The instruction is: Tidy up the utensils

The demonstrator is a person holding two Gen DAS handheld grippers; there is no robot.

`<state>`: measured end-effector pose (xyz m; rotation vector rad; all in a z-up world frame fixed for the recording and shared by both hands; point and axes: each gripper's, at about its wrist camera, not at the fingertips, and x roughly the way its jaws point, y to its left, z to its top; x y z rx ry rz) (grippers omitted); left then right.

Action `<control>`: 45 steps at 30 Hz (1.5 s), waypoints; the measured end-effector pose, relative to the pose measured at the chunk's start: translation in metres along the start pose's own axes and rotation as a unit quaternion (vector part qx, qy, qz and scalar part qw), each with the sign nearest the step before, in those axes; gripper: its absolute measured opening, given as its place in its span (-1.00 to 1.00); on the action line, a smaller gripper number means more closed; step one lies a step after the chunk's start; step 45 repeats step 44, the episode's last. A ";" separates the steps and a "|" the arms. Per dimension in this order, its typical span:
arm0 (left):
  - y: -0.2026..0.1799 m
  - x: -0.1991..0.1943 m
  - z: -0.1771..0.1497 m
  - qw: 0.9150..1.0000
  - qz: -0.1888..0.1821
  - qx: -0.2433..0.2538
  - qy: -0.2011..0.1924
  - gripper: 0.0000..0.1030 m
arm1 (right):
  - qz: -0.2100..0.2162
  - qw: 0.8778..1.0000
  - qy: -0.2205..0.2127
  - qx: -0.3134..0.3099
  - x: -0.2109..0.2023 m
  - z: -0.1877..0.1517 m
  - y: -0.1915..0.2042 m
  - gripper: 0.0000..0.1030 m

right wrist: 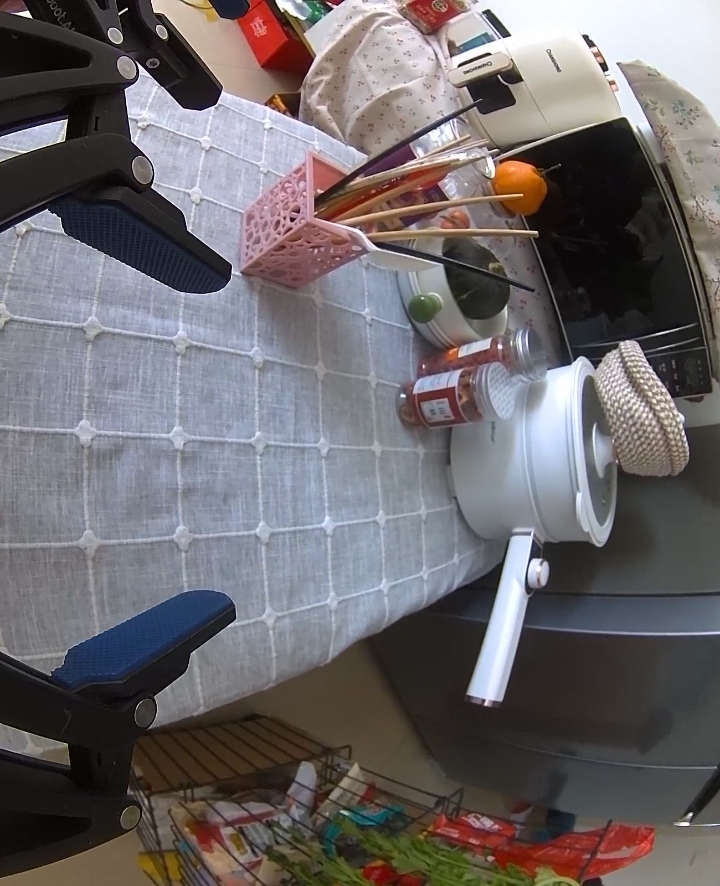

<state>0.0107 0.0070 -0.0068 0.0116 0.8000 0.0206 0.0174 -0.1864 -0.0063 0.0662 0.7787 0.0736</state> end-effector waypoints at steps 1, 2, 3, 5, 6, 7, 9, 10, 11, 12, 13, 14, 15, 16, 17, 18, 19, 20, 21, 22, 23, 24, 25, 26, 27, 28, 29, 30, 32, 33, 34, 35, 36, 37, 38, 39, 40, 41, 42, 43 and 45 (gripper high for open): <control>0.000 0.000 0.000 1.000 0.000 0.000 -0.001 0.86 | 0.000 1.000 0.000 0.000 0.000 0.000 0.000 0.77; 0.000 -0.001 0.000 1.000 0.000 0.000 -0.001 0.86 | 0.000 1.000 0.000 -0.001 0.001 0.000 0.000 0.77; 0.000 -0.001 0.000 1.000 0.001 0.000 -0.002 0.86 | 0.000 1.000 0.000 0.000 0.001 0.000 0.000 0.77; 0.001 -0.001 -0.001 1.000 0.001 0.001 -0.002 0.87 | 0.000 1.000 0.001 0.000 0.001 0.000 0.000 0.77; 0.001 -0.001 -0.001 1.000 0.002 0.001 -0.002 0.87 | 0.000 1.000 0.001 -0.001 0.001 0.000 0.001 0.77; 0.001 -0.002 -0.001 1.000 0.002 0.001 -0.003 0.88 | 0.000 1.000 0.002 -0.001 0.002 0.000 0.001 0.77; 0.000 -0.001 -0.001 1.000 0.002 0.001 -0.002 0.88 | 0.001 1.000 0.003 -0.002 0.002 -0.001 0.002 0.77; 0.000 -0.002 -0.001 1.000 0.002 0.001 -0.002 0.88 | 0.001 1.000 0.003 -0.003 0.003 -0.001 0.003 0.77; 0.000 -0.001 -0.001 1.000 0.002 0.000 -0.002 0.89 | 0.001 1.000 0.004 -0.003 0.003 -0.001 0.003 0.77; 0.000 -0.001 -0.001 1.000 0.002 0.000 -0.002 0.89 | 0.001 1.000 0.004 -0.003 0.003 -0.001 0.003 0.77; 0.000 -0.002 -0.001 1.000 0.002 0.000 -0.002 0.89 | 0.001 1.000 0.004 -0.003 0.003 -0.001 0.003 0.77; 0.000 -0.001 -0.001 1.000 0.001 0.000 -0.002 0.89 | 0.001 1.000 0.004 -0.004 0.004 -0.001 0.003 0.77; 0.000 -0.002 -0.001 1.000 0.001 0.001 -0.002 0.89 | 0.001 1.000 0.004 -0.004 0.004 -0.001 0.003 0.77; 0.000 -0.002 -0.001 1.000 0.001 0.002 -0.002 0.89 | 0.001 1.000 0.004 -0.004 0.004 -0.001 0.003 0.77; 0.000 -0.003 -0.001 1.000 0.001 0.002 -0.002 0.89 | 0.001 1.000 0.005 -0.003 0.004 -0.002 0.003 0.77; 0.000 -0.003 0.000 1.000 0.001 0.002 -0.002 0.89 | 0.002 1.000 0.005 -0.003 0.004 -0.002 0.003 0.77; 0.000 -0.003 0.000 1.000 0.001 0.002 -0.002 0.89 | 0.002 1.000 0.005 -0.003 0.004 -0.002 0.004 0.77; 0.000 -0.002 -0.001 1.000 0.001 0.001 -0.002 0.90 | 0.002 1.000 0.006 -0.003 0.004 -0.002 0.003 0.77; 0.000 -0.002 -0.001 1.000 0.001 0.001 -0.001 0.90 | 0.002 1.000 0.006 -0.003 0.005 -0.002 0.003 0.77; 0.000 -0.002 -0.001 1.000 0.001 0.001 -0.001 0.90 | 0.002 1.000 0.006 -0.004 0.005 -0.002 0.003 0.77; 0.000 -0.002 -0.001 1.000 0.001 0.000 -0.001 0.90 | 0.002 1.000 0.007 -0.004 0.005 -0.002 0.003 0.77; 0.000 -0.002 -0.001 1.000 0.001 0.001 -0.001 0.90 | 0.002 1.000 0.007 -0.004 0.005 -0.003 0.003 0.77; 0.000 -0.002 -0.001 1.000 0.001 0.001 0.000 0.90 | 0.002 1.000 0.008 -0.004 0.006 -0.003 0.003 0.77; 0.000 -0.002 -0.001 1.000 0.002 0.002 0.001 0.90 | 0.002 1.000 0.008 -0.004 0.006 -0.003 0.003 0.77; 0.000 -0.002 -0.001 1.000 0.002 0.002 0.002 0.90 | 0.002 1.000 0.009 -0.004 0.006 -0.002 0.003 0.77; 0.000 -0.002 -0.001 1.000 0.002 0.002 0.003 0.90 | 0.002 1.000 0.009 -0.004 0.006 -0.002 0.003 0.78; 0.000 -0.002 -0.001 1.000 0.002 0.002 0.003 0.90 | 0.002 1.000 0.010 -0.004 0.007 -0.002 0.003 0.78; 0.000 -0.002 -0.001 1.000 0.001 0.002 0.003 0.90 | 0.003 1.000 0.010 -0.004 0.007 -0.002 0.003 0.78; 0.000 -0.002 -0.001 1.000 0.001 0.003 0.004 0.90 | 0.003 1.000 0.011 -0.004 0.007 -0.002 0.003 0.78; 0.000 -0.001 -0.001 1.000 0.001 0.004 0.004 0.90 | 0.003 1.000 0.010 -0.004 0.007 -0.002 0.003 0.78; 0.000 -0.001 -0.001 1.000 0.001 0.005 0.004 0.90 | 0.003 1.000 0.011 -0.004 0.007 -0.002 0.003 0.78; 0.000 -0.001 -0.001 1.000 0.001 0.006 0.004 0.90 | 0.002 1.000 0.011 -0.005 0.007 -0.002 0.003 0.78; 0.000 -0.001 -0.001 1.000 0.001 0.006 0.004 0.90 | 0.002 1.000 0.011 -0.004 0.007 -0.002 0.003 0.78; 0.000 0.000 -0.001 1.000 0.002 0.006 0.004 0.90 | 0.002 1.000 0.012 -0.004 0.007 -0.002 0.003 0.78; 0.000 0.000 -0.002 1.000 0.003 0.005 0.004 0.90 | 0.003 1.000 0.013 -0.004 0.008 -0.003 0.003 0.78; 0.001 0.001 -0.001 1.000 0.004 0.005 0.005 0.90 | 0.003 1.000 0.014 -0.004 0.009 -0.003 0.003 0.78; 0.002 0.003 -0.001 1.000 0.005 0.003 0.004 0.90 | 0.003 1.000 0.015 -0.005 0.010 -0.004 0.003 0.78; 0.004 0.004 -0.001 1.000 0.007 0.002 0.003 0.90 | 0.003 1.000 0.016 -0.005 0.011 -0.004 0.003 0.78; 0.005 0.005 -0.001 1.000 0.008 0.000 0.002 0.90 | 0.003 1.000 0.017 -0.005 0.011 -0.004 0.003 0.78; 0.007 0.006 -0.001 1.000 0.008 -0.001 0.001 0.90 | 0.004 1.000 0.018 -0.004 0.012 -0.005 0.003 0.78; 0.008 0.008 -0.001 1.000 0.009 -0.002 0.001 0.90 | 0.005 1.000 0.020 -0.003 0.013 -0.005 0.002 0.78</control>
